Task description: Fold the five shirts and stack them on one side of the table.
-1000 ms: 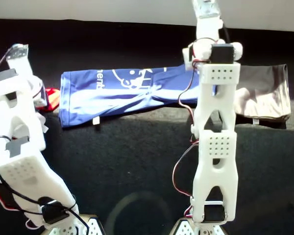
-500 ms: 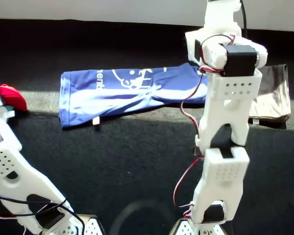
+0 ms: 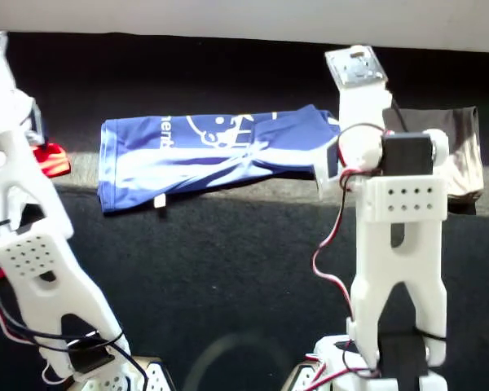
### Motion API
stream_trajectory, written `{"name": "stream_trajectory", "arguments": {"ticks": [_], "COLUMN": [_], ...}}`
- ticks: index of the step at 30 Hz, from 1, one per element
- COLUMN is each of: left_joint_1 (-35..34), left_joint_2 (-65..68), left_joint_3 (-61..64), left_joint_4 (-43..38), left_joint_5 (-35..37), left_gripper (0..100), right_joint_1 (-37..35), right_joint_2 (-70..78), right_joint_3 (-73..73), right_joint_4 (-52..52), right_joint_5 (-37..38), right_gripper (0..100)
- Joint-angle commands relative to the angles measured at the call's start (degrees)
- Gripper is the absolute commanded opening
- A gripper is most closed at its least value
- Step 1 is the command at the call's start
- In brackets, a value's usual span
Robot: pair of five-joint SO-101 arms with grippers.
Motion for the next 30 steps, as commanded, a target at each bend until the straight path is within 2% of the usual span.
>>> {"name": "stream_trajectory", "arguments": {"ticks": [1, 7, 9, 21, 30], "left_joint_1": [5.8, 9.7, 10.7, 12.2, 12.3], "left_joint_2": [1.0, 10.2, 13.0, 26.8, 28.1], "left_joint_3": [1.5, 2.8, 1.0, -11.2, -13.5], "left_joint_4": [0.4, -5.4, -6.2, -8.4, -7.0], "left_joint_5": [2.6, 8.7, 9.7, 9.8, 9.8], "left_gripper": [12, 21, 21, 21, 21], "right_joint_1": [-0.4, -0.4, -0.4, -0.6, -0.6], "right_joint_2": [-5.6, -9.5, -10.0, -10.1, -10.1], "right_joint_3": [7.5, 14.5, 15.3, 15.6, 15.6], "right_joint_4": [-2.3, -3.8, -3.8, -3.4, -0.6], "right_joint_5": [1.0, 4.7, 5.1, 5.0, 5.0], "right_gripper": [18.0, 18.0, 18.0, 18.0, 18.0]}}
